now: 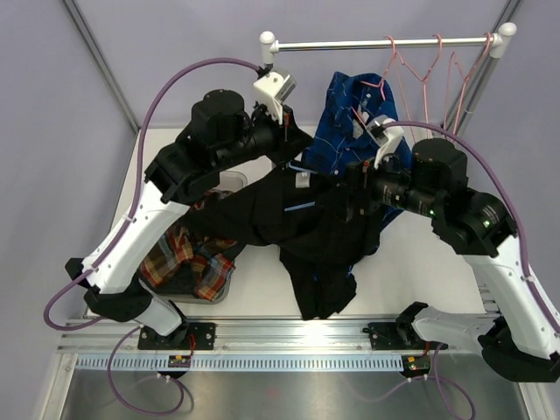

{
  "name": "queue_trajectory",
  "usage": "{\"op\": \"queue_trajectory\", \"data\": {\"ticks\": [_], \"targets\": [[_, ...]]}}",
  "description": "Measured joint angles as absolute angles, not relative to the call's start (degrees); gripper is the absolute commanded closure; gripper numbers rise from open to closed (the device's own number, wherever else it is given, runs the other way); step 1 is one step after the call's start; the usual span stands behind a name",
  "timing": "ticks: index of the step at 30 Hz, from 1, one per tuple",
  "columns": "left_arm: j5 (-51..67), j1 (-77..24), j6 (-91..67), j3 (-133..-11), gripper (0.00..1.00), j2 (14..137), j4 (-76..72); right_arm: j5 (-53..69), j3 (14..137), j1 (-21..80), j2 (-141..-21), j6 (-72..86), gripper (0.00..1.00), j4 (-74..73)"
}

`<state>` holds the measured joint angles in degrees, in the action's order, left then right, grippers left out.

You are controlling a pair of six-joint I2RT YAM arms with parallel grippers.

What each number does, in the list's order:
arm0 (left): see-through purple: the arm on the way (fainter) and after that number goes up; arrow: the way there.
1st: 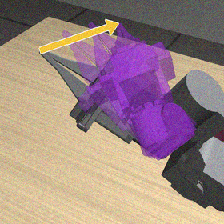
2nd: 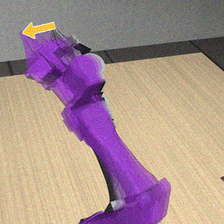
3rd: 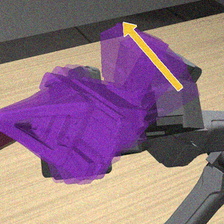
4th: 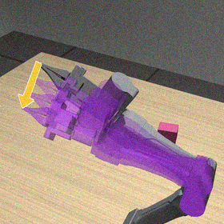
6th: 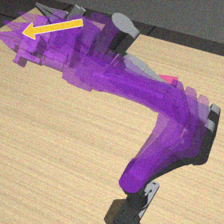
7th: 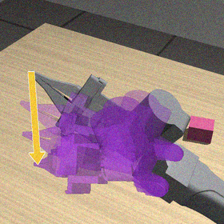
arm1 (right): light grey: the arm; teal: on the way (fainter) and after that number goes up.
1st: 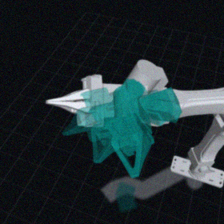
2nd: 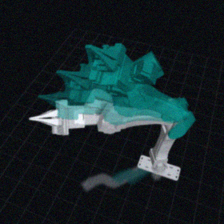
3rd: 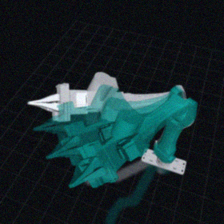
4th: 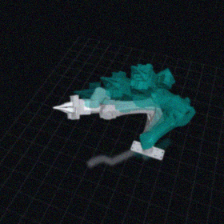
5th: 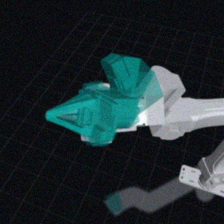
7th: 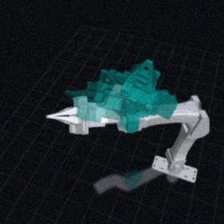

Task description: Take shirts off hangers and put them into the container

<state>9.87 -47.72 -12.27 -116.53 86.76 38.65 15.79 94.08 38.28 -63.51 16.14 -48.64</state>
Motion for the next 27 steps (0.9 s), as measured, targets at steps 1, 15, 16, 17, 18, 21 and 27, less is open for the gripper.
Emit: {"op": "queue_trajectory", "data": {"ticks": [1, 15, 16, 17, 18, 21, 27], "targets": [[8.14, -47.42, -11.75, -118.58, 1.0, 87.5, 40.62, 15.46, 93.38, 38.41, -62.15, 15.97, 0.01, -49.25], [0.91, -46.02, -9.32, -128.99, 1.0, 86.56, 47.44, 10.31, 80.55, 38.7, -50.89, 16.1, 0.06, -49.74], [0.93, -46.02, -9.5, -127.98, 1.0, 85.84, 47.11, 10.07, 80.6, 38.7, -51.53, 16.21, 0.07, -49.15], [0.97, -46.02, -9.58, -127.02, 1.0, 85.3, 46.85, 9.96, 80.82, 38.7, -52.31, 16.32, 0.08, -48.66], [1.02, -46.02, -9.72, -126.3, 1.0, 84.88, 46.78, 9.89, 81.25, 38.7, -53.15, 16.49, 0.09, -48.27], [1.08, -46.02, -10.24, -124.38, 1.0, 84.47, 46.54, 9.47, 83.79, 39.09, -56.4, 16.75, 0.12, -47.33], [1.23, -46.02, -10.76, -123.26, 1.0, 85.01, 46.44, 4.69, 90.04, 43.66, -63.66, 16.8, 0.19, -45.65]]}}
